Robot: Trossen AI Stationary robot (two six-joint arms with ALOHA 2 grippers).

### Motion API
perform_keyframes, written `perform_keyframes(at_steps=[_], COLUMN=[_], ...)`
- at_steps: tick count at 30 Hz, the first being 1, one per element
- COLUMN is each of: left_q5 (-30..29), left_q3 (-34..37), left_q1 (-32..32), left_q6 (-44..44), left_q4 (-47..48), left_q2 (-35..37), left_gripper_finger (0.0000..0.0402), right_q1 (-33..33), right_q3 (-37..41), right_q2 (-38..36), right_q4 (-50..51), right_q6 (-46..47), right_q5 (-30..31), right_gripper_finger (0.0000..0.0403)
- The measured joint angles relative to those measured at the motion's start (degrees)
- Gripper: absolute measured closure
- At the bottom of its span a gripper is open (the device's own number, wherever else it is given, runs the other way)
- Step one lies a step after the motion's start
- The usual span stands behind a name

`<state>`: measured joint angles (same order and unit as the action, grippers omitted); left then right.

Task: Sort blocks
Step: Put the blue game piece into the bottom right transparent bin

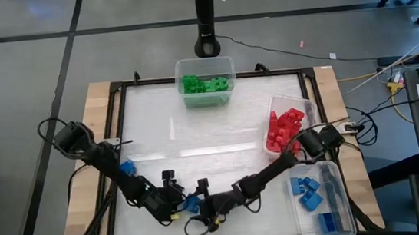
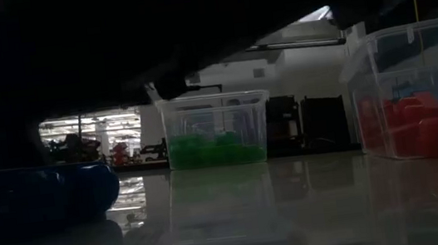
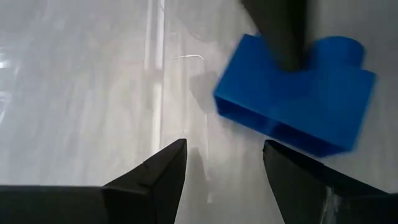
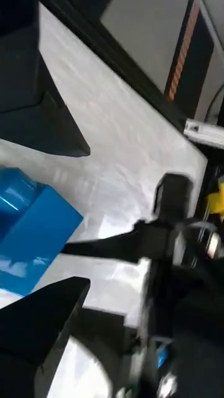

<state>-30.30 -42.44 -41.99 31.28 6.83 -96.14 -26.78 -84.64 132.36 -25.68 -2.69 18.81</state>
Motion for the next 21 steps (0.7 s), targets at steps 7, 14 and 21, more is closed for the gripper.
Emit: perform_keyframes(at_steps=[7, 14, 21], left_q5=[-0.8, -2.8, -3.0], left_q3=[0.0, 0.0, 0.0], left_q1=[-1.6, -1.5, -1.4], left_q6=[4.6, 6.4, 6.3], left_q4=[-0.1, -0.6, -3.3], left_q2=[0.0, 0.0, 0.0], left_gripper_finger=[0.0200, 0.0200, 0.0200], right_q1=[-2.8, -3.6, -2.3], right_q3=[-1.7, -1.7, -1.8], right_q2=[3.5, 6.1, 6.3], right_q4=[1.1, -1.3, 0.1], right_q6=[8.5, 10.3, 9.8], right_q5=[15.0, 22.4, 23.6], right_gripper_finger=[0.0072, 0.0072, 0.0072])
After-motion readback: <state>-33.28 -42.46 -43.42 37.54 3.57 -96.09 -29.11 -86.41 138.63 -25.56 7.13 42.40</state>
